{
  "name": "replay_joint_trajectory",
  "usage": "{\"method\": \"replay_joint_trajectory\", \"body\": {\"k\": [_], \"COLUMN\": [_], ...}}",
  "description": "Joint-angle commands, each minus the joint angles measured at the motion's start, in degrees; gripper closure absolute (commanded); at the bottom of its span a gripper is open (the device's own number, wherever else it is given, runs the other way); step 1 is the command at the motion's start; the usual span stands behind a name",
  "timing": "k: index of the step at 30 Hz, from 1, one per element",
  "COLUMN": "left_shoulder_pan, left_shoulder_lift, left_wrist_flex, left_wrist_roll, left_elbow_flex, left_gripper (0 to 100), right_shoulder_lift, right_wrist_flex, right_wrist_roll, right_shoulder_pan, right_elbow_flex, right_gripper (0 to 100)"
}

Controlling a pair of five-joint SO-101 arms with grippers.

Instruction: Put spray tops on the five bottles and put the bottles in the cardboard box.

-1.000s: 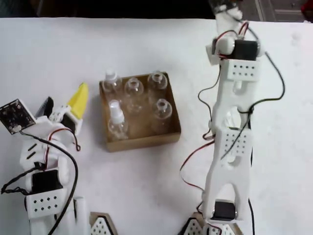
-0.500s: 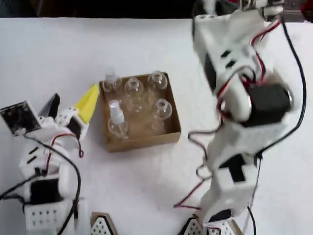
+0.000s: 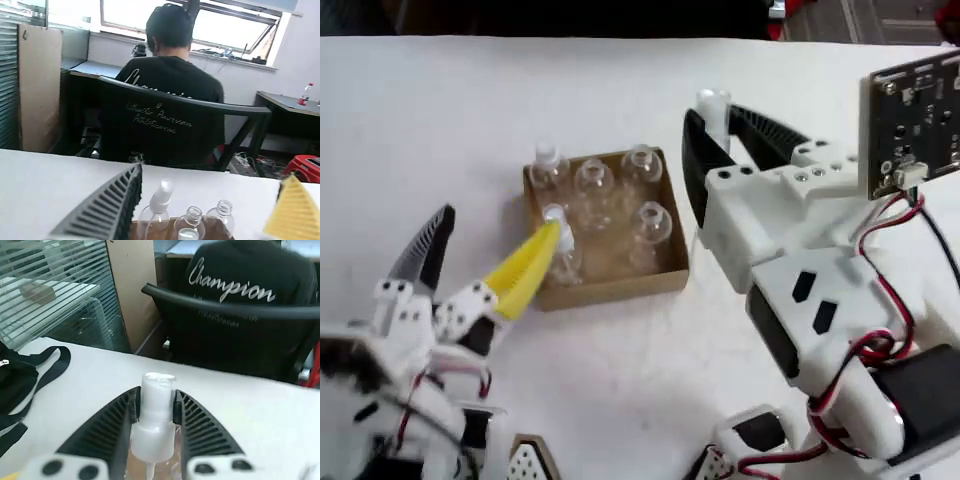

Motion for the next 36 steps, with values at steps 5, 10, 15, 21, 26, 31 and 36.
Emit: {"method": "replay_joint_trajectory", "body": {"k": [5,10,15,21,26,31,36], "left_shoulder_pan": [8.8,17.6,19.9,19.9,18.9,13.2,12.0], "left_shoulder_lift": [0.1,0.3,0.3,0.3,0.1,0.0,0.0], "left_wrist_flex": [15.6,18.2,15.4,8.9,5.5,5.4,5.4], "left_wrist_roll": [-5.4,-5.5,-5.6,-5.6,-5.6,-5.6,-5.4], "left_elbow_flex": [-18.2,-17.7,-13.7,-7.3,-2.1,-1.9,-1.8], "left_gripper": [60,60,60,60,60,60,60], "right_shoulder_lift": [-14.6,-22.5,-28.4,-29.6,-30.5,-34.9,-38.2], "right_wrist_flex": [-20.4,-38.5,-43.1,-43.3,-41.3,-36.1,-35.5], "right_wrist_roll": [-3.5,-3.1,-0.1,2.9,3.0,3.0,3.0], "right_shoulder_pan": [-0.9,-7.1,-18.1,-25.5,-25.7,-25.7,-25.7], "right_elbow_flex": [29.8,50.0,58.0,58.7,58.4,58.2,59.3], "right_gripper": [98.2,98.2,98.2,98.2,98.2,98.2,98.2]}}
